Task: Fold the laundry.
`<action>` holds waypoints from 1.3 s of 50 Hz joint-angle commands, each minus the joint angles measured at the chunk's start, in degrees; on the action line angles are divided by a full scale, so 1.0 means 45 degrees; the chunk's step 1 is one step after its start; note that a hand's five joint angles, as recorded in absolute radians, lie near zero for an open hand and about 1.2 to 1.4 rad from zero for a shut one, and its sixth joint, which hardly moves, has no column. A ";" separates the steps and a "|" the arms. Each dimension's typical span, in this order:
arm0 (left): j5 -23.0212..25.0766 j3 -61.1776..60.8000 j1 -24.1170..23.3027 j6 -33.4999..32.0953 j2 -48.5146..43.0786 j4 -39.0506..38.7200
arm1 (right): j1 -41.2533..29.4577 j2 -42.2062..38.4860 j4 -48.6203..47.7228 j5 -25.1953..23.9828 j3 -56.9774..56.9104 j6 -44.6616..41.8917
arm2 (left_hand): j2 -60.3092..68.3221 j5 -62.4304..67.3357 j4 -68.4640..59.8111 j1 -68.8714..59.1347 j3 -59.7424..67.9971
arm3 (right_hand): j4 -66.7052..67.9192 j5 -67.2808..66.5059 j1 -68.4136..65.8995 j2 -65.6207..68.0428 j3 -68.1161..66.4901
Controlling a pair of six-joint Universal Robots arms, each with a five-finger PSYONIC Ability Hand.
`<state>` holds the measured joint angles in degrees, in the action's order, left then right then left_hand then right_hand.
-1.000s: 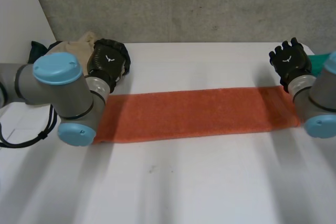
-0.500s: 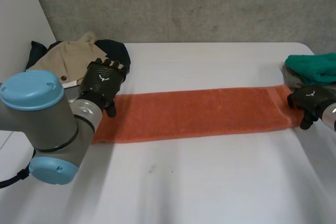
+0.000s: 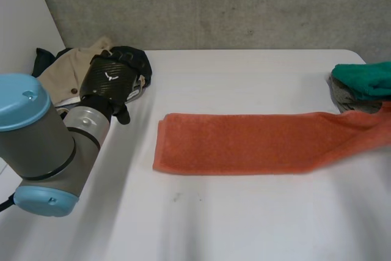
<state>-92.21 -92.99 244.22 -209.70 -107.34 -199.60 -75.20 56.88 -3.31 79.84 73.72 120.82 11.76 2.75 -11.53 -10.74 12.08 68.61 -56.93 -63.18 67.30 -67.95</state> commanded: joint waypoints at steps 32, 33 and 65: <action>0.0022 0.0098 -0.0227 0.1326 0.0533 -0.0059 | -1.0382 -0.0162 -0.1280 -0.0340 0.1135 0.4829 | -0.0390 -0.0611 0.0339 0.0165 -0.0461 | -1.3024 1.2651 1.1818 -1.2733 1.2878; 0.0023 0.0118 -0.0285 0.1326 0.0514 -0.0078 | -1.0050 0.0014 -0.0948 -0.0416 0.1368 0.4947 | -0.0390 -0.0611 0.0339 0.0165 -0.0461 | -1.3024 1.2651 1.1818 -1.2733 1.2878; -0.0036 -0.0019 -0.0715 0.1345 0.0963 -0.0195 | -1.1723 -0.0685 -0.2644 -0.2641 0.1020 0.2917 | -0.0390 -0.0611 0.0339 0.0165 -0.0461 | 0.2532 -0.2905 -0.3737 0.2823 -0.2677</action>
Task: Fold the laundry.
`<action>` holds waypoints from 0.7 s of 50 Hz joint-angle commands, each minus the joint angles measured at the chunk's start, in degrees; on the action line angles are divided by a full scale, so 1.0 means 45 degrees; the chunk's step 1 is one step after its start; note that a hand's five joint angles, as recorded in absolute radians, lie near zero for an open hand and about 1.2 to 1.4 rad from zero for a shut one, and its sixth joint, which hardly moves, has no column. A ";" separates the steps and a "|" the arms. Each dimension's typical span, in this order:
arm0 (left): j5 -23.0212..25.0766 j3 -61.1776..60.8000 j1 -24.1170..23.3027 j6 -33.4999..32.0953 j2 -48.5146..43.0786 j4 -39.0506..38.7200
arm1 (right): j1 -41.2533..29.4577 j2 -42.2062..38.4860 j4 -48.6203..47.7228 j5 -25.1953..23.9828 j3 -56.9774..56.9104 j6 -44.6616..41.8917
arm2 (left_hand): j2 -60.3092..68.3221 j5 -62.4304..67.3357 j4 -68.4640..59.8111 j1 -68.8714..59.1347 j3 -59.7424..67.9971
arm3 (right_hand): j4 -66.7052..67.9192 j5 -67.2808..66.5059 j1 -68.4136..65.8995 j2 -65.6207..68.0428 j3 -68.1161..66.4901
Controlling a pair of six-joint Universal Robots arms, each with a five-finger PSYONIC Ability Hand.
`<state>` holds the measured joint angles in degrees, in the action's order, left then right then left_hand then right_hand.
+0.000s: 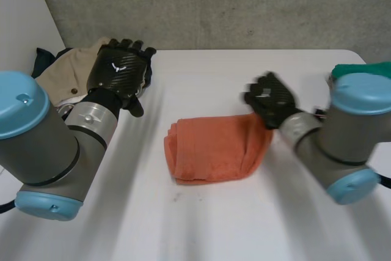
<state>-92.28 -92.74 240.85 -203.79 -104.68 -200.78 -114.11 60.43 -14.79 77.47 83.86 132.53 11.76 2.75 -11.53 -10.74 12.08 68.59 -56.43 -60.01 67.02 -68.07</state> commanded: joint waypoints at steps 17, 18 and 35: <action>-0.0080 0.1991 -0.1214 0.2257 -0.1226 0.0455 | -0.0682 0.0122 0.0123 -0.0731 -0.0748 0.7665 | -0.0268 -0.0489 0.0217 0.0043 -0.0339 | -1.3021 1.2540 1.1114 -1.2671 1.2904; -0.0080 0.2305 -0.1412 0.2376 -0.1462 0.0651 | -0.0503 0.0301 0.0162 -0.0750 -0.0668 0.8161 | -0.0268 -0.0489 0.0217 0.0043 -0.0339 | -1.3021 1.2540 1.1114 -1.2671 1.2904; -0.2247 0.4867 -0.2703 0.3022 -0.5800 0.3543 | -0.0228 -0.2372 0.4029 -0.2077 -0.3303 0.9124 | -0.0156 -0.0377 0.0105 -0.0069 -0.0227 | -1.3021 1.2540 1.1114 -1.2671 1.2904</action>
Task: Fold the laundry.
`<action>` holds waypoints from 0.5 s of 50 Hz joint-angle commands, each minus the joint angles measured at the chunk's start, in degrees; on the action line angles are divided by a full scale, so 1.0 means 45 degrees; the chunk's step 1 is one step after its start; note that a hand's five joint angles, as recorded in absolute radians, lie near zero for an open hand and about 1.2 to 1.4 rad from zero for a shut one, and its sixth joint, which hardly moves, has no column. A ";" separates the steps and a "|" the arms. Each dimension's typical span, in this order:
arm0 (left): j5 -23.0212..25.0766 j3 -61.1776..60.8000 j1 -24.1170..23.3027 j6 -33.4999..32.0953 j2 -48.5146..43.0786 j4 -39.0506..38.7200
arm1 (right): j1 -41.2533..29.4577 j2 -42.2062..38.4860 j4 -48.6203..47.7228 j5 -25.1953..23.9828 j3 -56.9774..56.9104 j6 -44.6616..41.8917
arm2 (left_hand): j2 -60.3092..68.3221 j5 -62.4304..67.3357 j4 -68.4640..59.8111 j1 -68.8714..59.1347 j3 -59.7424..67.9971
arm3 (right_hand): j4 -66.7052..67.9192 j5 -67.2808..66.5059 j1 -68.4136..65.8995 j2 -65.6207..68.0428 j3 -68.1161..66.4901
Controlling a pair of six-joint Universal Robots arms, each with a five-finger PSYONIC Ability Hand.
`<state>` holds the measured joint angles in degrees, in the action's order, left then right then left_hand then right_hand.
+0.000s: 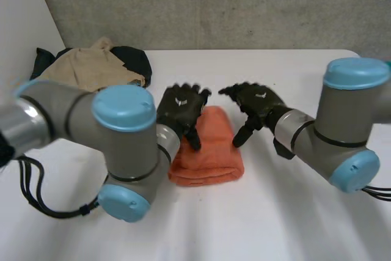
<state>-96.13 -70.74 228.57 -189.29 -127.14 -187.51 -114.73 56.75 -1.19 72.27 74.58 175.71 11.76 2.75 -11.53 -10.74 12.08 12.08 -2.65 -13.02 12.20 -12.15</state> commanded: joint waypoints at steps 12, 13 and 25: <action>-0.1353 -0.0940 0.0691 -0.0748 -0.0789 0.1415 | -0.0109 -0.2906 0.1748 0.0379 -0.2237 -0.3358 | -0.0043 -0.0265 -0.0007 -0.0181 -0.0115 | -0.0462 0.0588 0.0671 -0.0489 0.0478; -0.1217 -0.0940 0.0671 -0.0729 -0.0653 0.1396 | -0.0109 -0.2827 0.1729 0.0616 -0.2256 -0.3673 | -0.0043 -0.0265 -0.0007 -0.0181 -0.0115 | -0.0462 0.0588 0.0671 -0.0489 0.0478; 0.2355 -0.0394 0.1412 -0.0787 0.2218 0.1239 | -0.1104 -0.0445 0.0208 0.1771 -0.0443 -0.5356 | -0.0119 -0.0340 0.0068 -0.0106 -0.0190 | -0.0462 0.0588 0.0671 -0.0489 0.0478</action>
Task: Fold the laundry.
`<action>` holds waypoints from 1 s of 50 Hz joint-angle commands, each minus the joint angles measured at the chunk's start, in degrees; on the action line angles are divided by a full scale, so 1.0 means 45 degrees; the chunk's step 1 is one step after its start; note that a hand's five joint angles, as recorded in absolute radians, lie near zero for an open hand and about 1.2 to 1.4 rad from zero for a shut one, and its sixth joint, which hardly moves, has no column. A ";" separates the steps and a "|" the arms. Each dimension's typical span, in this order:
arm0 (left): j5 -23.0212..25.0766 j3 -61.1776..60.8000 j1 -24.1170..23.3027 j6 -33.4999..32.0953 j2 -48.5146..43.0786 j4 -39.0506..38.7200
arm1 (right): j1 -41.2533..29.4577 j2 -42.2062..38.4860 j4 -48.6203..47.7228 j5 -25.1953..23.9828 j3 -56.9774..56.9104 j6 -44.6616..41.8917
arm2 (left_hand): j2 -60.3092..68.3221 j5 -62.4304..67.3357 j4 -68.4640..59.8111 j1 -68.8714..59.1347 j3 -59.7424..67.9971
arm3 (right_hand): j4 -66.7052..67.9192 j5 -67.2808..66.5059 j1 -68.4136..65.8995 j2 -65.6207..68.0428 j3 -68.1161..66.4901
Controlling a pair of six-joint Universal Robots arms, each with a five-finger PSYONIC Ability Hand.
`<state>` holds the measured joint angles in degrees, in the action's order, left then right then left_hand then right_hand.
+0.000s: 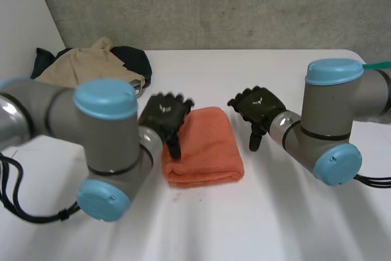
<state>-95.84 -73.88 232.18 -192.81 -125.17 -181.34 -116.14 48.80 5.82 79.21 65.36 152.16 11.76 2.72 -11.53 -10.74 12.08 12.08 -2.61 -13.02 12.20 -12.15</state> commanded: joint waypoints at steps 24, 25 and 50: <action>0.7410 0.0696 0.1217 0.0209 0.2874 0.0688 | -0.2083 0.0720 -0.7934 -0.0043 0.6257 -0.0454 | -0.0156 -0.0370 0.0105 -0.0069 -0.0227 | -0.0462 0.0580 0.0671 -0.0489 0.0478; 0.7410 0.0696 0.1217 0.0190 0.2855 0.0688 | -0.2063 0.0661 -0.7934 -0.0024 0.6179 -0.0454 | -0.0156 -0.0370 0.0105 -0.0069 -0.0227 | -0.0462 0.0580 0.0671 -0.0489 0.0478; 0.7371 0.0812 0.1334 0.0248 0.2815 0.0629 | -0.1965 -0.0161 -0.7895 -0.0591 0.3604 -0.0065 | -0.0118 -0.0332 0.0067 -0.0107 -0.0189 | 1.5093 -1.4976 -1.4885 1.5067 -1.5078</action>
<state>-62.60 -70.68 238.00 -191.73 -112.53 -178.47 -125.01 47.30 -29.56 77.35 85.53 151.05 11.76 2.71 -11.53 -10.74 12.08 65.41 -16.64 -58.07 65.83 -65.42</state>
